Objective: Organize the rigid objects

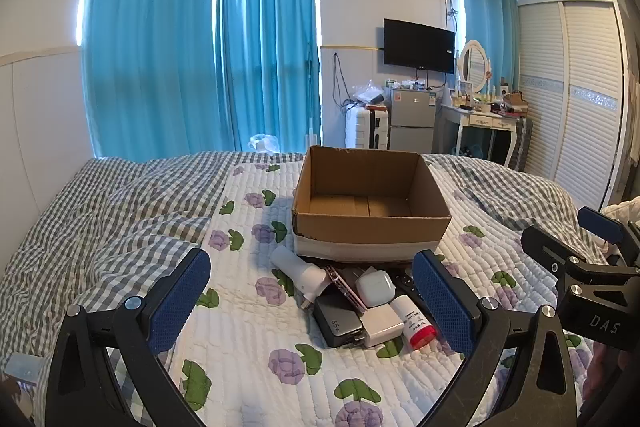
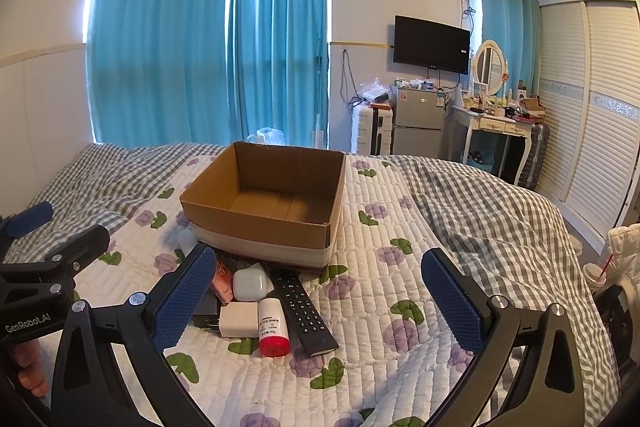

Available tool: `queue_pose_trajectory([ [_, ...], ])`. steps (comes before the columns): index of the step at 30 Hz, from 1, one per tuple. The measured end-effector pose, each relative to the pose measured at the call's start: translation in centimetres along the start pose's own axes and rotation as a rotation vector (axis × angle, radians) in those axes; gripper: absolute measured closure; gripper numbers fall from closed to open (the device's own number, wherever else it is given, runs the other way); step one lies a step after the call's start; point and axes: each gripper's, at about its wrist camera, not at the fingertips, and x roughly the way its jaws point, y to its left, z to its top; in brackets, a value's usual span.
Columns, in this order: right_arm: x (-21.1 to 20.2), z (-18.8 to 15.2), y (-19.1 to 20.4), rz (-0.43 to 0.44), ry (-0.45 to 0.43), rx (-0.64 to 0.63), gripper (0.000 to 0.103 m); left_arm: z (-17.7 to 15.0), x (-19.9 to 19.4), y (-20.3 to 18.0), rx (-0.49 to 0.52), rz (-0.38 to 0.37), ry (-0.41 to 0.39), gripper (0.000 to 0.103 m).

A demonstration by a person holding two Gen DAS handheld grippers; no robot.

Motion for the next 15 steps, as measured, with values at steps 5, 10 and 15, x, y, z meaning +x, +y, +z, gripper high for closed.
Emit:
queue_pose_trajectory([
  [5, 0.06, -0.05, -0.11, -0.004, 0.008, 0.008, 0.000, 0.00, -0.01, 0.00, 0.000, 0.000, -0.001, 0.000],
  [10, 0.01, -0.08, -0.14, -0.003, 0.008, 0.008, 0.000, -0.07, 0.03, -0.05, 0.000, 0.001, 0.002, 0.000],
  [15, -0.01, -0.14, -0.14, -0.001, 0.011, 0.006, 0.000, -0.08, 0.01, -0.05, 0.003, 0.005, 0.003, 0.000],
])
